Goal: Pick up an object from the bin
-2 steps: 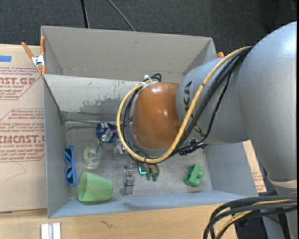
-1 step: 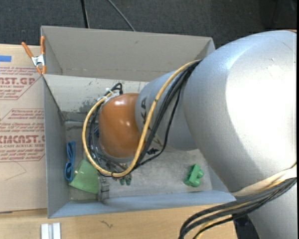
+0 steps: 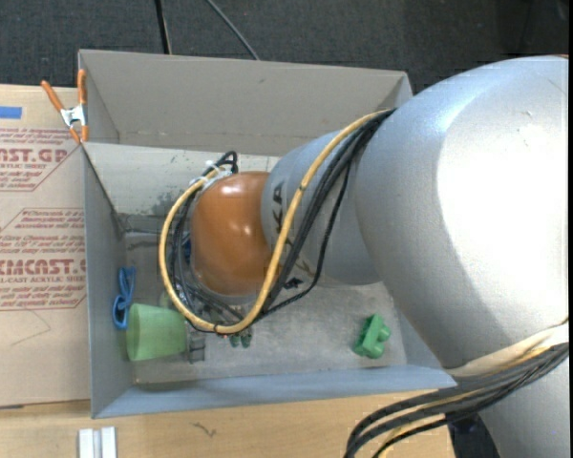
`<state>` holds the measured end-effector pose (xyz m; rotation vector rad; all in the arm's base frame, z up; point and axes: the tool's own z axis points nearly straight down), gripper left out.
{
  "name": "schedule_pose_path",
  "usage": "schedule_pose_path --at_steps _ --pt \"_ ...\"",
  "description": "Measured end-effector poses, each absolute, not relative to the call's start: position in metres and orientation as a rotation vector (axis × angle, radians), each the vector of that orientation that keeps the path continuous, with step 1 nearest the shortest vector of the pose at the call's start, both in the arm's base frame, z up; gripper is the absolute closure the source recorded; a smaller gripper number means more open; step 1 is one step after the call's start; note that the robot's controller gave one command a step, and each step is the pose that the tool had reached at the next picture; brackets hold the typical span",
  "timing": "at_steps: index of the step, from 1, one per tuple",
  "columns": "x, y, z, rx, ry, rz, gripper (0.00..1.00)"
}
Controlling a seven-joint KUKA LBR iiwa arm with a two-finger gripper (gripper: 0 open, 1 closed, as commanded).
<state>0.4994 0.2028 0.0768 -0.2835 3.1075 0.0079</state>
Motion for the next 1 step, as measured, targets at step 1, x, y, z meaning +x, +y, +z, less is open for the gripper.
schedule_pose_path --at_steps 1 --pt "0.5140 0.2002 0.2147 -0.314 3.116 0.003 1.00"
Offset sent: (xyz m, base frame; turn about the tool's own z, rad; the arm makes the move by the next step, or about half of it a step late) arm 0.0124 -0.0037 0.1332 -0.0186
